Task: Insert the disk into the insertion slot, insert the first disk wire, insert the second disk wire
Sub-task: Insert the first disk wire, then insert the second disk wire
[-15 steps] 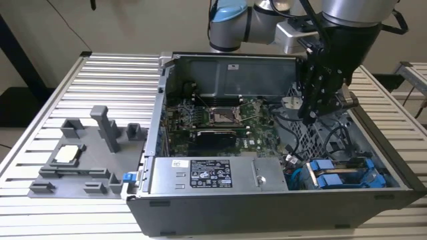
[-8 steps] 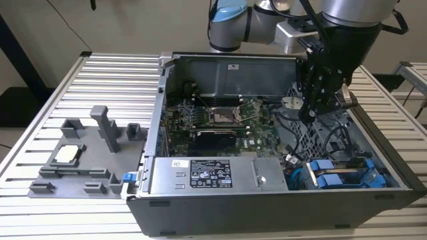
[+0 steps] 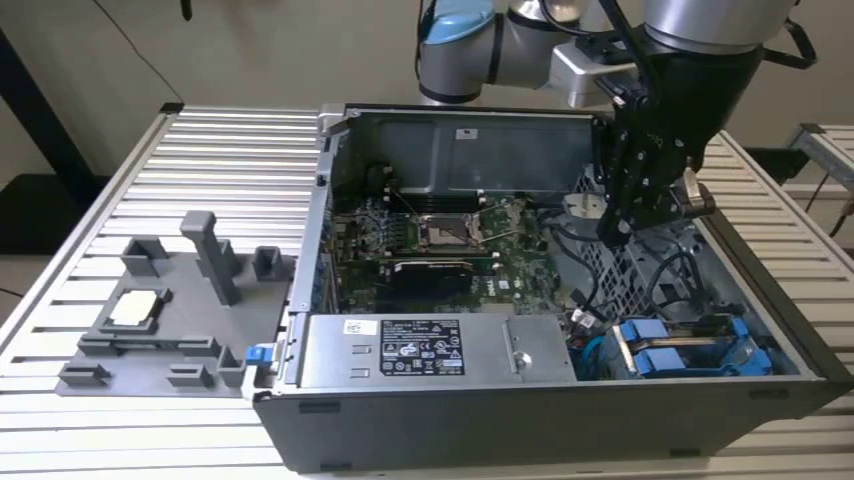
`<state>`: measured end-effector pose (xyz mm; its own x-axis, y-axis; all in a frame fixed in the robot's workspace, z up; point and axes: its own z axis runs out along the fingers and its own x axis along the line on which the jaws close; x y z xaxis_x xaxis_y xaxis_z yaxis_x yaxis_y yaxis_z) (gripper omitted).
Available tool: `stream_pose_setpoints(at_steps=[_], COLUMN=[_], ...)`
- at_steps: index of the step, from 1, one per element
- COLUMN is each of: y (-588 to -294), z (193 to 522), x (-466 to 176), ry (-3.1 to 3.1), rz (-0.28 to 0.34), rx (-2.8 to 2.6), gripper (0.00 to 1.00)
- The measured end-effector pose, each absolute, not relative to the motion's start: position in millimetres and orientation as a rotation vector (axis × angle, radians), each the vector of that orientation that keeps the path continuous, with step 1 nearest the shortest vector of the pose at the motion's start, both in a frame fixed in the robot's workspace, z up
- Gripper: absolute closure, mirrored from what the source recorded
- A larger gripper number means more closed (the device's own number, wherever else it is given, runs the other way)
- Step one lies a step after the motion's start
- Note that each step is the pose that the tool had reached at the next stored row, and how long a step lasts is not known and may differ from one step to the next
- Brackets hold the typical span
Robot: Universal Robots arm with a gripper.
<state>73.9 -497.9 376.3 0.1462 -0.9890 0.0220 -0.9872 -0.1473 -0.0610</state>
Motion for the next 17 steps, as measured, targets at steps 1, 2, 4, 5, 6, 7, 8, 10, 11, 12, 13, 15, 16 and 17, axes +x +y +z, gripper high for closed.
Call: stream_pose_setpoints(at_steps=[1, 2, 4, 5, 6, 7, 8, 10, 11, 12, 13, 15, 16, 17], y=[-497.9, -498.2, -500.0, -501.6, -503.7, -506.1, -508.6, -513.7, -516.3, -518.9, -521.6, -526.8, -529.5, -532.2], z=[376.4, 376.4, 376.4, 376.3, 376.4, 376.3, 376.3, 376.3, 376.3, 376.2, 376.2, 376.2, 376.2, 376.2], x=[73.9, 74.2, 75.6, 76.7, 77.8, 79.2, 80.6, 83.4, 84.8, 86.2, 87.7, 91.0, 92.8, 94.7], ry=[2.03, 2.03, 2.031, 2.032, 2.033, 2.034, 2.036, 2.039, 2.041, 2.043, 2.045, 2.048, 2.05, 2.052], rz=[-0.088, -0.088, -0.086, -0.085, -0.082, -0.078, -0.073, -0.064, -0.059, -0.054, -0.05, -0.04, -0.035, -0.03], rx=[-2.354, -2.354, -2.355, -2.355, -2.357, -2.358, -2.361, -2.365, -2.367, -2.369, -2.371, -2.375, -2.377, -2.38], gripper=[0.84, 0.84, 0.84, 0.84, 0.84, 0.84, 0.84, 0.84, 0.84, 0.84, 0.84, 0.84, 0.84, 0.84])
